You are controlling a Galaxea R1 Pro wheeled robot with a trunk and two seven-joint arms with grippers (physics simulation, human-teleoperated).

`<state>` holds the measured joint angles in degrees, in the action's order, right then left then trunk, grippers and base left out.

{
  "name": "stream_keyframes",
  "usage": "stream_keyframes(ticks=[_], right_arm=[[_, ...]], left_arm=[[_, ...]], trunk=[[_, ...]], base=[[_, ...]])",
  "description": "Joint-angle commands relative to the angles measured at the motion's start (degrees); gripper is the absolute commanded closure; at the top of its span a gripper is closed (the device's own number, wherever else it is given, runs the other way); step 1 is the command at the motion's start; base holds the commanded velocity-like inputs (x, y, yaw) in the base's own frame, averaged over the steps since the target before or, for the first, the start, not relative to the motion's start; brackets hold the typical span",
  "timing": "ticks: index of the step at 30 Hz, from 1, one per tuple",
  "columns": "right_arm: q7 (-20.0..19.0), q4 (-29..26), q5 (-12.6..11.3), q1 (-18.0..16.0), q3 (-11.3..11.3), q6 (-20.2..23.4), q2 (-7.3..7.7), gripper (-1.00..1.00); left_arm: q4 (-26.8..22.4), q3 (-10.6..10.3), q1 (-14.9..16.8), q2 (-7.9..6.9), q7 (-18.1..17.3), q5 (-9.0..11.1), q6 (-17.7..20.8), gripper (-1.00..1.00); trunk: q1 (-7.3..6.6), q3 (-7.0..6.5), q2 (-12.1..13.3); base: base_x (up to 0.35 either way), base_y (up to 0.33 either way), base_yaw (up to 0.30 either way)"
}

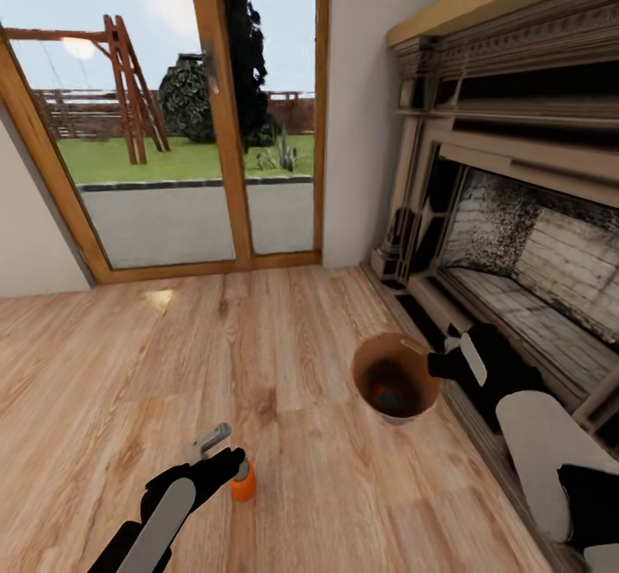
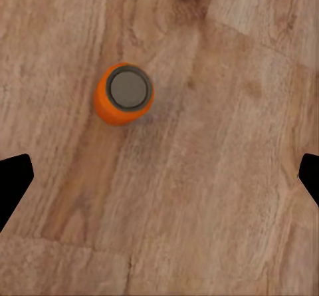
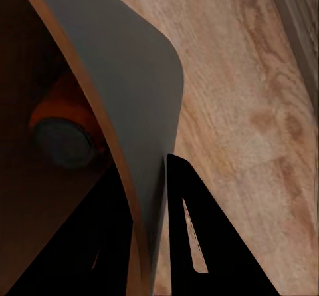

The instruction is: Put the three can of soda from the living room inside the tash can in the kitchen.

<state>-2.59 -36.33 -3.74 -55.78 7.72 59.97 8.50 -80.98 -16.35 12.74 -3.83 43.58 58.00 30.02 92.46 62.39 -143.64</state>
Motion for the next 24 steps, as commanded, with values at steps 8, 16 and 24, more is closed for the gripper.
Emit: stream_keyframes(ticks=[8, 16, 24], right_arm=[[15.45, -2.66, -0.51, -0.61, 13.78, 0.03, -7.54, 1.00], [17.89, -3.20, -0.55, -0.32, 21.42, 0.03, -10.09, 1.00], [17.93, -3.28, -0.60, -0.32, 22.96, 0.03, -9.98, 1.00]], left_arm=[[7.16, 0.14, 1.59, 2.71, -0.08, -4.55, -3.04, -1.00], [7.58, 0.18, 1.84, 2.85, 0.24, -5.33, -3.21, -1.00], [10.66, 0.19, 3.58, 4.83, 0.24, -5.16, -1.93, -1.00]], trunk=[[0.00, 0.01, 0.00], [0.00, 0.01, 0.00], [0.00, 0.01, 0.00]], base=[[0.106, -0.091, 0.000], [0.249, 0.140, 0.000], [0.143, 0.095, 0.000]])
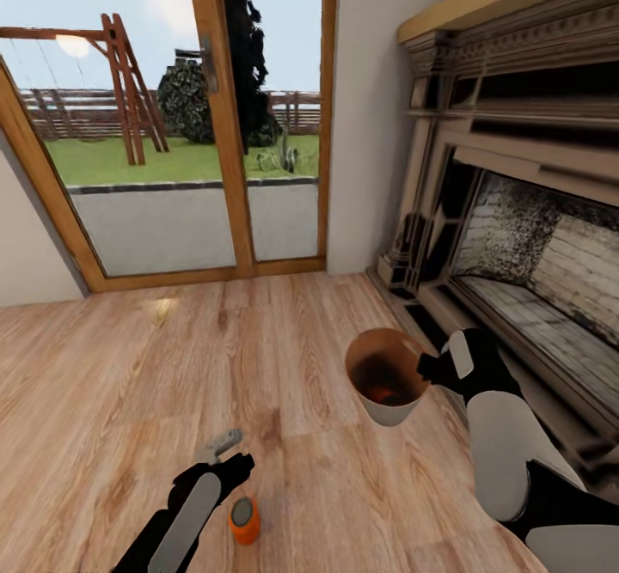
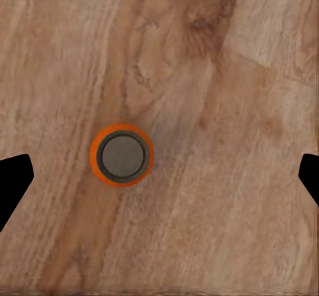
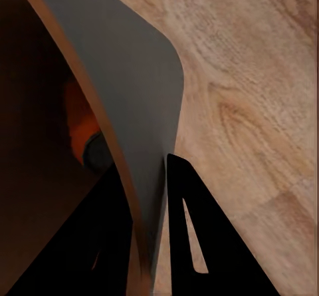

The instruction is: Put the three can of soda from the living room inside the tash can in the kitchen.

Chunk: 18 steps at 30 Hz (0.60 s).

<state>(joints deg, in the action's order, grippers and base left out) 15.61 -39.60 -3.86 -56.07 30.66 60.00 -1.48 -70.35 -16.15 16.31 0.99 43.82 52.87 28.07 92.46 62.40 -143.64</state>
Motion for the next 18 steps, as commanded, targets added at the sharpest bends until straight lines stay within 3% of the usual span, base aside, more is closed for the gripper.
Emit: stream_keyframes(ticks=[1, 3, 6, 13, 16, 18], right_arm=[[-0.28, -0.02, -0.47, -0.07, 0.02, 0.00, 0.09, 1.00], [-0.37, -0.05, -0.51, -0.70, 0.03, 0.00, 0.51, 1.00], [-0.42, -0.17, -1.26, -1.72, 0.04, 0.00, 0.54, 1.00], [-0.45, -0.13, -2.38, -2.56, 0.01, 0.00, 0.67, 1.00], [-0.46, -0.13, -2.42, -2.57, -0.03, 0.00, 0.68, 1.00], [-0.48, -0.13, -2.43, -2.62, -0.03, 0.00, 0.69, 1.00]], left_arm=[[0.53, 0.00, 0.30, 0.27, -0.08, 0.04, 0.34, -1.00], [4.69, -0.06, 3.23, 1.90, -0.32, 0.13, 4.71, -1.00], [11.42, -0.12, 6.22, 3.19, -1.41, 0.02, 7.44, -1.00], [15.19, -0.17, 9.17, 2.97, -3.95, -0.42, 8.37, -1.00], [15.92, -0.15, 10.82, 2.91, -4.22, -2.68, 8.43, -1.00], [21.39, -0.09, 14.54, 2.95, -6.20, -4.24, 8.40, -1.00]], trunk=[[0.02, 0.22, -0.02], [0.07, 0.66, -0.04], [0.15, 1.32, -0.09], [0.33, 2.87, -0.18], [0.41, 3.54, -0.22], [0.46, 3.98, -0.25]], base=[[0.021, 0.014, 0.000], [0.009, 0.006, 0.000], [0.003, 0.002, 0.000], [0.000, 0.000, 0.000], [0.000, 0.000, 0.000], [0.000, 0.000, 0.000]])
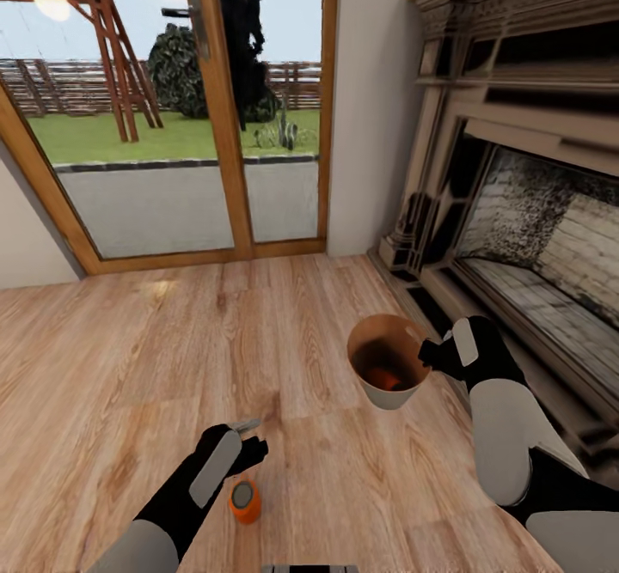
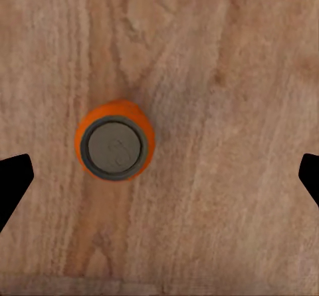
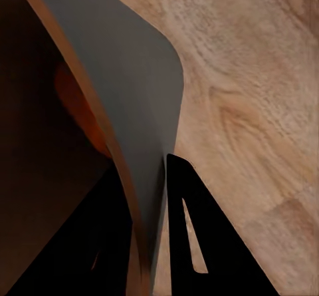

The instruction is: Put the three can of soda from the living room inside the tash can in the kitchen.

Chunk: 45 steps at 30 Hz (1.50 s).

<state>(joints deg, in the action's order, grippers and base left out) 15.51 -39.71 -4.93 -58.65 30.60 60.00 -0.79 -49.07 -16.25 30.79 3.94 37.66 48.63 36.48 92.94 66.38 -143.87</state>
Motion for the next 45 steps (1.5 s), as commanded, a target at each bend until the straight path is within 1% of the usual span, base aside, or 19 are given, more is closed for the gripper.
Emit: stream_keyframes(ticks=[1, 3, 4, 5, 7, 9, 12, 14, 19, 21, 25, 29, 31, 33, 34, 35, 37, 39, 45], right_arm=[[-0.38, -0.05, -1.38, -0.13, 0.05, 0.00, 0.00, 1.00], [-0.38, -0.33, -1.43, -0.40, 0.06, 0.00, -0.17, 1.00], [-0.39, -0.58, -1.44, -0.45, 0.07, 0.00, -0.29, 1.00], [-0.39, -1.78, -1.52, -0.56, 0.07, 0.00, -0.58, 1.00], [-0.39, -3.10, -2.48, -0.70, 0.04, 0.00, -0.63, 1.00], [-0.39, -3.70, -4.27, -0.79, -0.09, 0.00, -0.39, 1.00], [-0.39, -4.07, -5.69, -0.85, -0.23, 0.00, -0.22, 1.00], [-0.39, -4.17, -6.07, -0.92, -0.26, 0.00, -0.16, 1.00], [-0.39, -5.55, -6.37, -1.03, -0.27, 0.00, -0.56, 1.00], [-0.39, -5.81, -6.43, -1.03, -0.28, 0.00, -0.47, 1.00], [-0.39, -6.04, -6.49, -0.96, -0.28, 0.00, -0.46, 1.00], [-0.42, -6.15, -6.50, -0.92, -0.30, 0.00, -0.29, 1.00], [-0.50, -6.82, -6.50, -0.81, -0.31, 0.00, -0.34, 1.00], [-0.58, -9.36, -6.54, -0.44, -0.34, 0.00, -0.44, 1.00], [-0.61, -11.40, -6.76, -0.27, -0.32, 0.00, -0.47, 1.00], [-0.62, -12.37, -6.95, -0.19, -0.33, 0.00, -0.49, 1.00], [-0.64, -15.20, -8.18, 0.08, -0.38, 0.00, -0.56, 1.00], [-0.65, -16.44, -9.10, 0.31, -0.42, 0.00, -0.59, 1.00], [-0.65, -17.27, -9.73, 0.46, -0.46, 0.00, -0.61, 1.00]], left_arm=[[3.53, -0.02, 1.60, 0.17, -1.04, -0.34, -0.34, -1.00], [9.58, -0.09, 3.83, 0.44, -3.02, -0.76, -2.61, -1.00], [10.67, -0.11, 4.18, 0.48, -3.52, -0.82, -3.13, -1.00], [12.97, -0.15, 4.87, 0.52, -4.72, -0.95, -4.24, -1.00], [14.47, -0.20, 5.30, 0.54, -5.54, -1.02, -5.04, -1.00], [15.08, -0.25, 5.48, 0.54, -5.87, -1.06, -5.42, -1.00], [15.39, -0.33, 5.57, 0.60, -6.04, -1.07, -5.68, -1.00], [15.45, -0.35, 5.59, 0.62, -6.08, -1.07, -5.76, -1.00], [15.49, -0.36, 5.60, 0.51, -6.17, -1.08, -5.87, -1.00], [15.50, -0.69, 5.60, 0.42, -6.20, -1.08, -5.88, -1.00], [15.72, -1.39, 6.41, 0.11, -7.35, -1.14, -5.89, -1.00], [17.56, -1.56, 8.70, -0.09, -7.89, -1.16, -5.84, -1.00], [19.89, -1.61, 10.69, -0.07, -8.16, -1.16, -5.82, -1.00], [21.47, -1.64, 11.73, 0.02, -9.18, -2.20, -5.81, -1.00], [21.88, -1.62, 11.99, 0.09, -9.75, -3.06, -5.81, -1.00], [22.05, -1.62, 12.08, 0.11, -10.03, -3.42, -5.81, -1.00], [22.44, -1.56, 12.30, 0.16, -10.72, -4.27, -5.81, -1.00], [22.60, -1.57, 12.39, 0.18, -11.01, -4.62, -5.81, -1.00], [22.67, -1.54, 12.51, 0.20, -11.27, -4.84, -5.81, -1.00]], trunk=[[0.01, 0.22, -0.03], [0.06, 0.66, -0.05], [0.09, 0.89, -0.07], [0.11, 1.11, -0.08], [0.17, 1.55, -0.11], [0.22, 1.99, -0.13], [0.30, 2.66, -0.17], [0.35, 3.10, -0.20], [0.48, 4.21, -0.27], [0.53, 4.65, -0.29], [0.63, 5.54, -0.35], [0.73, 6.42, -0.40], [0.78, 6.87, -0.43], [0.84, 7.31, -0.45], [0.86, 7.53, -0.47], [0.89, 7.75, -0.48], [0.94, 8.20, -0.51], [0.99, 8.64, -0.53], [1.15, 9.97, -0.61]], base=[[0.000, 0.000, 0.000], [0.000, 0.000, 0.000], [0.000, 0.000, 0.000], [0.000, 0.000, 0.000], [0.000, 0.000, 0.000], [0.000, 0.000, 0.000], [0.000, 0.000, 0.000], [0.000, 0.000, 0.000], [0.000, 0.000, 0.000], [0.000, 0.000, 0.000], [0.000, 0.000, 0.000], [0.000, 0.000, 0.000], [0.000, 0.000, 0.000], [0.000, 0.000, 0.000], [0.000, 0.000, 0.000], [0.000, 0.000, 0.000], [0.000, 0.000, 0.000], [0.000, 0.000, 0.000], [0.000, 0.000, 0.000]])
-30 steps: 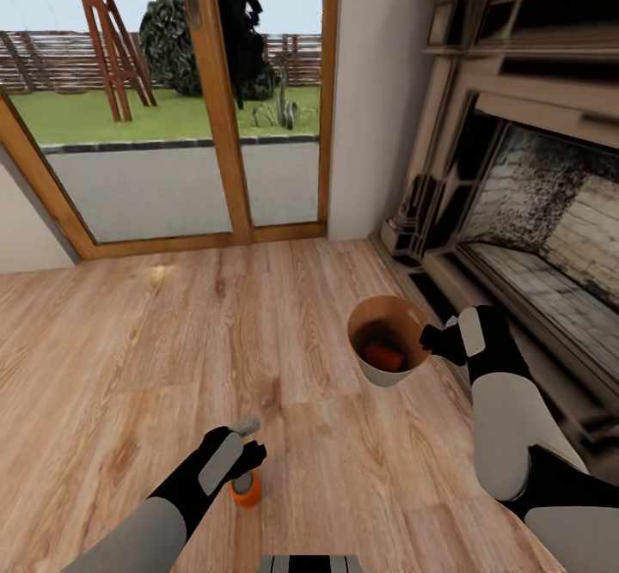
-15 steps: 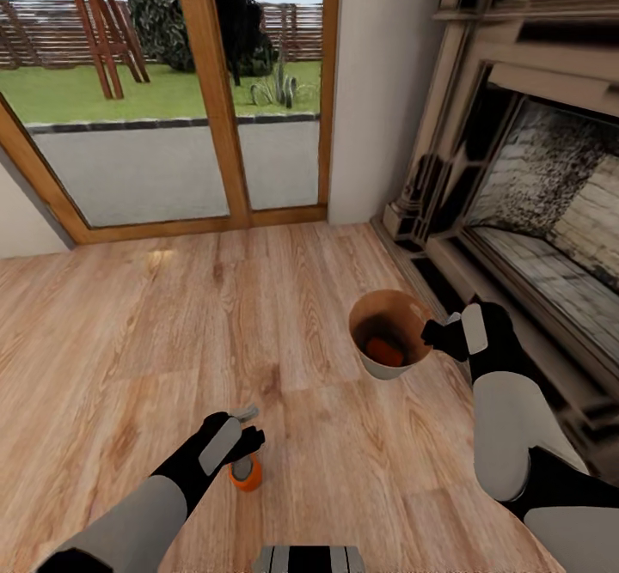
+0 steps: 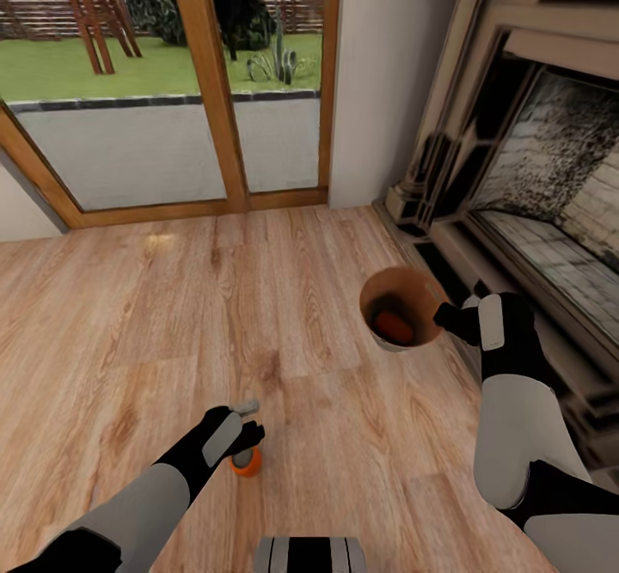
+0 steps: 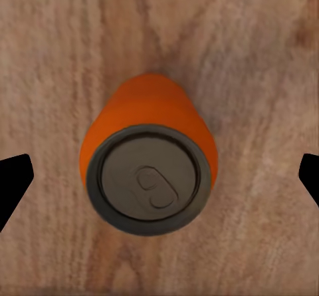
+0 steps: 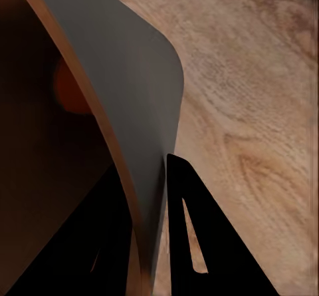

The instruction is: Put the three can of soda from the living room inside the tash can in the kitchen.

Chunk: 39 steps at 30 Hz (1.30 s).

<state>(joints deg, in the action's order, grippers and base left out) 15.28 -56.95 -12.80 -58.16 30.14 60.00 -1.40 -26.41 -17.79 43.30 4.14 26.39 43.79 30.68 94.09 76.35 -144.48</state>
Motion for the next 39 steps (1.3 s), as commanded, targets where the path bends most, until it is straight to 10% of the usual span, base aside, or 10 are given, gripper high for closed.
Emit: stream_keyframes(ticks=[1, 20, 34, 35, 39], right_arm=[[-0.43, -0.04, -1.87, -0.03, 0.00, 0.00, 0.00, 1.00], [-0.51, -8.22, -3.94, 3.58, -0.51, 0.00, -0.08, 1.00], [-0.52, -8.40, -4.03, 3.62, -0.52, 0.00, 0.02, 1.00], [-0.52, -8.41, -4.04, 3.62, -0.52, 0.00, 0.02, 1.00], [-0.52, -8.42, -4.07, 3.63, -0.52, 0.00, 0.05, 1.00]], left_arm=[[0.01, 0.01, 0.03, 0.00, -0.01, -0.01, -0.01, -1.00], [-0.05, -0.02, 0.15, -0.27, -2.04, -0.10, -0.01, -1.00], [-0.01, -0.23, -0.40, -0.37, -1.96, -0.19, -3.12, -1.00], [0.09, -0.23, -0.40, -0.40, -1.96, -0.19, -3.14, 1.00], [1.24, -0.23, -0.40, -0.42, -2.01, -0.20, -3.16, 1.00]], trunk=[[0.01, 0.22, -0.02], [0.50, 4.43, -0.28], [0.50, 4.43, -0.28], [0.50, 4.43, -0.28], [0.50, 4.43, -0.28]], base=[[0.000, 0.000, 0.000], [0.000, 0.000, 0.000], [0.000, 0.000, 0.000], [0.000, 0.000, 0.000], [0.000, 0.000, 0.000]])
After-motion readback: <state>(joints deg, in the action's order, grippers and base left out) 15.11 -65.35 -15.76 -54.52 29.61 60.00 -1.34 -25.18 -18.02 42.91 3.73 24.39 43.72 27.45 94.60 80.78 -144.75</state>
